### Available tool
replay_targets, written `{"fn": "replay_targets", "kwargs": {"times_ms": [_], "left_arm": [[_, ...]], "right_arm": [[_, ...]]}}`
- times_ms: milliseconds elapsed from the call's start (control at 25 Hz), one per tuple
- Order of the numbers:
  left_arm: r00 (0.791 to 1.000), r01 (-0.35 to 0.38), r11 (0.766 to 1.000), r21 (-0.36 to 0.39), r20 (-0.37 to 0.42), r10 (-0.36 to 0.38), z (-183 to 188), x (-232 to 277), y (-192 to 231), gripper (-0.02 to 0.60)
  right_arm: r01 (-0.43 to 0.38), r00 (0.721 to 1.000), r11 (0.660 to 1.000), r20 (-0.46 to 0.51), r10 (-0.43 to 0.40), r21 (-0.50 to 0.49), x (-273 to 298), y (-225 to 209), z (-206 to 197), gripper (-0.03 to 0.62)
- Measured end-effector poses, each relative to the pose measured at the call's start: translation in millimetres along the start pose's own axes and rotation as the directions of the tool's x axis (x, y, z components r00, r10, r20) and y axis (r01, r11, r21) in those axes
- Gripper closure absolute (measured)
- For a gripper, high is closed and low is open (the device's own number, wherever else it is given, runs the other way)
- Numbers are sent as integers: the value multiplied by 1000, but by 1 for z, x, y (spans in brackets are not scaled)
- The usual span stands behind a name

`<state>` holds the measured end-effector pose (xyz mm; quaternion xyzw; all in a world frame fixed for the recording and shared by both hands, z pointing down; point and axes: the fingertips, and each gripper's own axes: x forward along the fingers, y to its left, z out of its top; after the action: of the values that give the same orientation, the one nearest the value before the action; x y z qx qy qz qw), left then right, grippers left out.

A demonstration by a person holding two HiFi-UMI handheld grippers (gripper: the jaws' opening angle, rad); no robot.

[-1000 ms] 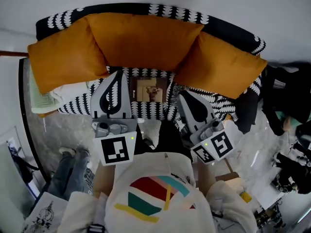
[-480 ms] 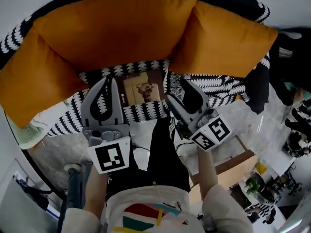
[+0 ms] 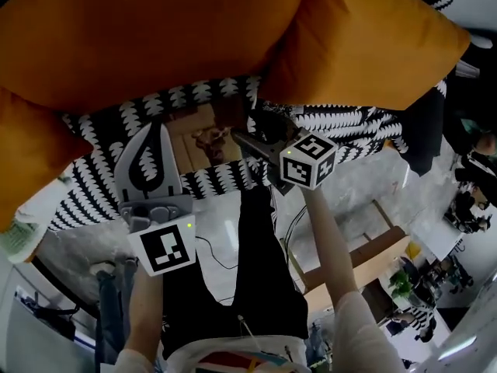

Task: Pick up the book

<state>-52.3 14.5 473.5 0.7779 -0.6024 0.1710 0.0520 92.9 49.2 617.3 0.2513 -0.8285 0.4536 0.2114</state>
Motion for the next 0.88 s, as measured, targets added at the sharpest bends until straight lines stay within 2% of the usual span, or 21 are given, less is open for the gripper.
{"fn": "replay_targets", "kwargs": {"times_ms": [320, 520, 720, 840, 880], "left_arm": [[999, 37, 998, 50, -22, -36, -3, 14, -6, 574], [999, 47, 997, 67, -25, -45, -3, 23, -7, 574], [999, 34, 998, 53, -34, -32, -11, 28, -4, 574], [998, 28, 999, 43, -62, -25, -20, 30, -2, 574], [998, 26, 999, 39, -65, -24, -22, 31, -1, 574]], "right_arm": [[-27, 978, 994, -201, 47, 105, 33, -30, -41, 331], [-49, 971, 987, -223, 84, 155, 35, -33, -44, 332], [-79, 964, 964, -225, 138, 253, 35, -40, -43, 332], [-83, 960, 965, -238, 144, 250, 43, -36, -42, 334], [-74, 961, 969, -242, 132, 235, 46, -36, -43, 355]]}}
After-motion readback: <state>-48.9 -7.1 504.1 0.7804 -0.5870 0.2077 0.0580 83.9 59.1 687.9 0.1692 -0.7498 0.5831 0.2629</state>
